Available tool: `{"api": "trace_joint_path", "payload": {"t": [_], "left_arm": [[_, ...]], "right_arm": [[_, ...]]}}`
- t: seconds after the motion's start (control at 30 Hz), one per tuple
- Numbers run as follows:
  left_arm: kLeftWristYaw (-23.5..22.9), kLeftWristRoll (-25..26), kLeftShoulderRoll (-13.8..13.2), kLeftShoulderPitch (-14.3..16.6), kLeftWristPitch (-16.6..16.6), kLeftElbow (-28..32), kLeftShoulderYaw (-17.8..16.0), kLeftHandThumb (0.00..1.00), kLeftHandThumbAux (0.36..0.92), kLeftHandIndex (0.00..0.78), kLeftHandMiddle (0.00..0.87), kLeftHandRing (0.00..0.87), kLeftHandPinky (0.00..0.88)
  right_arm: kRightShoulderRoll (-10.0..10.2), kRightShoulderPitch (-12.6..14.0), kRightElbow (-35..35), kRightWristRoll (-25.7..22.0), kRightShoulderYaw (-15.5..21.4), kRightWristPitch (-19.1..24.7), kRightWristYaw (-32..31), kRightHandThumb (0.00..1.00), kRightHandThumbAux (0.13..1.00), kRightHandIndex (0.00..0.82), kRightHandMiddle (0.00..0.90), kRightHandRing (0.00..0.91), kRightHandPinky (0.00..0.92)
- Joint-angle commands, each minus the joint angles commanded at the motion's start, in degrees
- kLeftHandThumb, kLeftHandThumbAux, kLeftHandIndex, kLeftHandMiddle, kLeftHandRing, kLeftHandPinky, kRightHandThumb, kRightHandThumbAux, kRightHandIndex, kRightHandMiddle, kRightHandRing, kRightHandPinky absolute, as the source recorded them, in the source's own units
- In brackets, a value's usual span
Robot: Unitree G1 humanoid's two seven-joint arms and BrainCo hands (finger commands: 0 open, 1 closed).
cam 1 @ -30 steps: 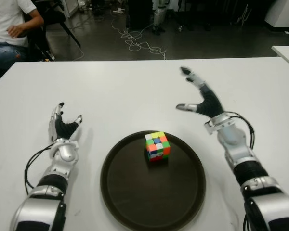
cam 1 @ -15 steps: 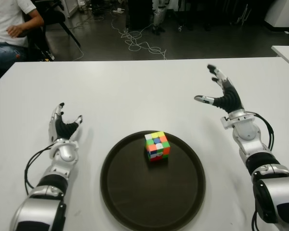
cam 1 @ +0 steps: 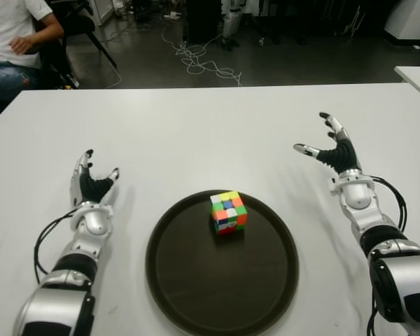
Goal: Pick up the Rubik's Cube and put it in the plate
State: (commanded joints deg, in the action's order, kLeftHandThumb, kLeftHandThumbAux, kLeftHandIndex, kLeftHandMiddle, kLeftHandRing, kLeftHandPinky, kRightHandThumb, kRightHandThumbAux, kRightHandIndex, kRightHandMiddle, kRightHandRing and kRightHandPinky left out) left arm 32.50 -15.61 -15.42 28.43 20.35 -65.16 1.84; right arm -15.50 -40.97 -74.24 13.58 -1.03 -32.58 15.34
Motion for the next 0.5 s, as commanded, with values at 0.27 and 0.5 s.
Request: {"api": "trace_joint_path", "payload": {"t": [0.27,0.5], "left_arm": [[-0.5,0.7,0.1,0.0,0.4,-0.5,-0.5,0.219,0.697,0.088,0.130,0.122,0.117],[-0.7,1.1,0.2,0.1,0.9,-0.9,-0.9,0.258,0.704,0.095,0.135,0.138,0.147]], "right_arm": [[0.4,-0.2,-0.3,0.3,0.0,3.5,1.7,0.000,0.579,0.000,0.000,0.000,0.000],[0.6,-0.2,-0.3,0.0,0.3,5.2,1.8,0.000,0.566,0.000,0.000,0.000,0.000]]}}
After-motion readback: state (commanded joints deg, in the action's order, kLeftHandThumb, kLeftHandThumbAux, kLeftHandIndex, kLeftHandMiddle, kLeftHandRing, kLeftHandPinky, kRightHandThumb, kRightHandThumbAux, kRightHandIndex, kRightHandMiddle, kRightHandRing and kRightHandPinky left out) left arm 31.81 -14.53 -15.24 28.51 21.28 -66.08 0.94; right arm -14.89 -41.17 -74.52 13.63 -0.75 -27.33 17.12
